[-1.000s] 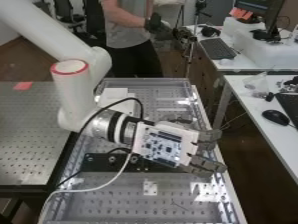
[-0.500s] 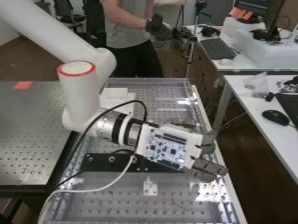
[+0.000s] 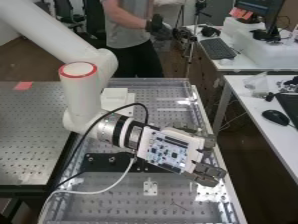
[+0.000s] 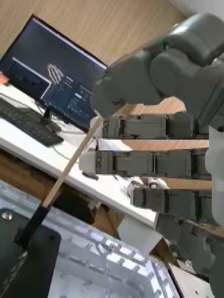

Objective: Grab the chopstick and place it in the clear container

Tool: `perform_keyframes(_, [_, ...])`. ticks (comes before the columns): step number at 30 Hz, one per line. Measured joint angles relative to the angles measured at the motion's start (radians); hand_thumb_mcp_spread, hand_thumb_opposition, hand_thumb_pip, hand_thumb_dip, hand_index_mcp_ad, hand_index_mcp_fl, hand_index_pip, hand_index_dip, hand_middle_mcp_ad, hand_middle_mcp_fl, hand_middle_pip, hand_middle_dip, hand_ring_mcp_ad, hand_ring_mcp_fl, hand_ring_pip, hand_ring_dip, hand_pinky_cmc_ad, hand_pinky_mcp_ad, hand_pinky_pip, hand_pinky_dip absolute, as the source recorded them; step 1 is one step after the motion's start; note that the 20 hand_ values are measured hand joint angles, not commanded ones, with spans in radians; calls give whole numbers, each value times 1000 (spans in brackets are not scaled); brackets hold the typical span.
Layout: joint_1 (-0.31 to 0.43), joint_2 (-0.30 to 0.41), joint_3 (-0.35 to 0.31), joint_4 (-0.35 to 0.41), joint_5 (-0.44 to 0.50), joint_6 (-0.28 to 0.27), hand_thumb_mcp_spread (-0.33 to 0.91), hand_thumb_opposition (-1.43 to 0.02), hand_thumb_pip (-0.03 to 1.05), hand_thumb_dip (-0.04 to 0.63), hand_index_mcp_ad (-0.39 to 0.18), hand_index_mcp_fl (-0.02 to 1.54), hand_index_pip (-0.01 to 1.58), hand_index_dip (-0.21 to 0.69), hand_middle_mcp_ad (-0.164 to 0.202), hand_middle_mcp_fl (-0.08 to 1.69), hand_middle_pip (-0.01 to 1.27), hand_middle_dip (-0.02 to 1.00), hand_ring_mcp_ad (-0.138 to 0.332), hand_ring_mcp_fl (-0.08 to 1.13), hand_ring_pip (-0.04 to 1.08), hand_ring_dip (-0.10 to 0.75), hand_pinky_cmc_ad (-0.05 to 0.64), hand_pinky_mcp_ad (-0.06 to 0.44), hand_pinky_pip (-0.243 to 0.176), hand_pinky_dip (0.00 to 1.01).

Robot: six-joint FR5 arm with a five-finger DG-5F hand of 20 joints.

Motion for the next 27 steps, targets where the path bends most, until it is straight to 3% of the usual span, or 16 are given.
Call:
perform_keyframes(6, [-3, -1, -3, 13, -17, 29, 436, -819, 721, 309, -87, 522, 1030, -59, 106, 784, 616, 429, 168, 379, 63, 208, 314, 182, -108, 360])
perform_keyframes(12, [-3, -7, -12, 40, -25, 73, 456, -820, 688, 309, -87, 539, 995, -56, 91, 841, 546, 429, 168, 394, 61, 211, 312, 182, -93, 346])
perform_keyframes(24, [1, -10, -13, 48, 0, 58, 468, -829, 668, 309, -89, 628, 960, -59, 91, 894, 468, 429, 168, 407, 59, 211, 333, 183, -91, 314])
perform_keyframes(27, [0, -12, -6, 46, 4, 47, 483, -836, 661, 309, -101, 672, 948, -59, 91, 918, 452, 429, 164, 433, 59, 208, 344, 183, -70, 276])
